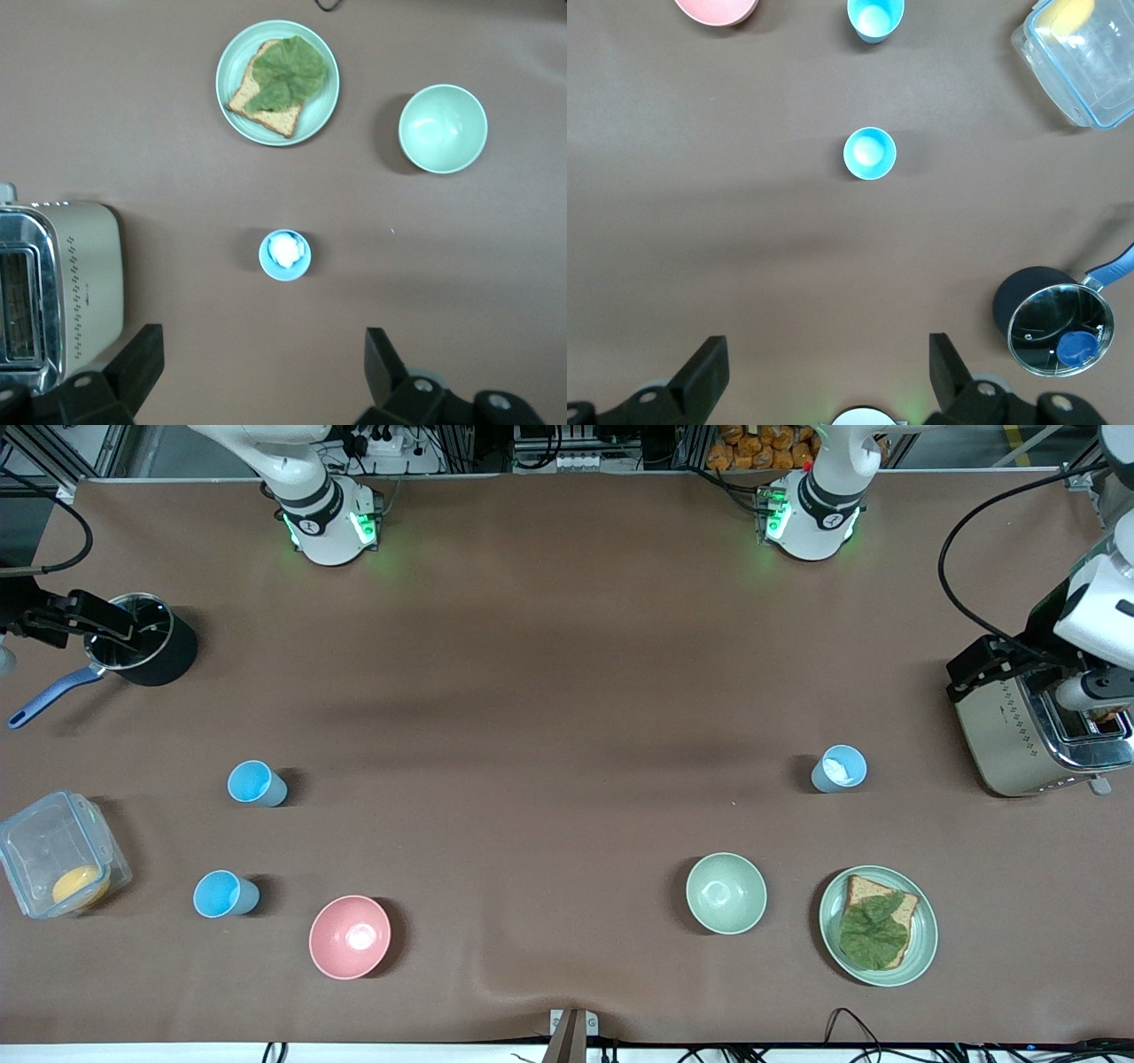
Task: Stack blue cups with both arms
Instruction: 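Reach the left gripper to the blue cup by the toaster and grasp it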
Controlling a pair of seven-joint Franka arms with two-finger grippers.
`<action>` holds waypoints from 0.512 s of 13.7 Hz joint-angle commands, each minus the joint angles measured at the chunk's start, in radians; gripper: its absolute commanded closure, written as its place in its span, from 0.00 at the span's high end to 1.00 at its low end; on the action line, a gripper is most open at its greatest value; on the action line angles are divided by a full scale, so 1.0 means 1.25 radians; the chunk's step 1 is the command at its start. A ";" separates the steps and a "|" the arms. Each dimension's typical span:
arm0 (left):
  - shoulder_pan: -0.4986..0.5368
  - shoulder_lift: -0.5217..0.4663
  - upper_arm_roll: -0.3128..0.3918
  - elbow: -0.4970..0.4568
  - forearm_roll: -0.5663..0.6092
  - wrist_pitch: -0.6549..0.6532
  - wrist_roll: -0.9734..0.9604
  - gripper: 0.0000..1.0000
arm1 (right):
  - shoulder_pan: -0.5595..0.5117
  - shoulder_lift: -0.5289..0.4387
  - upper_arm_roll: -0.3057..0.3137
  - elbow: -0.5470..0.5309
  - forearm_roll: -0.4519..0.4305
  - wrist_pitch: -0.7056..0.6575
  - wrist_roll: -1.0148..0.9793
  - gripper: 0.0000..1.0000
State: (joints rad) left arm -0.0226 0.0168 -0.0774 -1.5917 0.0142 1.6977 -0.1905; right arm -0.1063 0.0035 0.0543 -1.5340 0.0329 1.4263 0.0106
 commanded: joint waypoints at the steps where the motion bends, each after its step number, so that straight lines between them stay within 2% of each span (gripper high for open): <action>1: -0.005 0.009 0.001 0.018 -0.019 -0.024 0.012 1.00 | 0.011 -0.016 -0.008 0.000 -0.004 -0.013 -0.006 1.00; 5: 0.002 0.080 0.003 0.005 -0.018 -0.014 0.021 1.00 | 0.011 -0.022 -0.009 -0.001 -0.004 -0.030 -0.006 1.00; 6: 0.002 0.097 0.005 -0.020 -0.016 0.010 0.019 1.00 | 0.011 -0.022 -0.009 -0.005 -0.005 -0.034 -0.006 1.00; 7: 0.002 0.088 0.005 -0.098 -0.007 0.094 0.014 1.00 | 0.011 -0.020 -0.010 -0.010 -0.007 -0.051 -0.006 1.00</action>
State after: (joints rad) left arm -0.0223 0.1070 -0.0749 -1.6199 0.0078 1.7095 -0.1900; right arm -0.1014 -0.0059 0.0523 -1.5302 0.0329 1.3883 0.0101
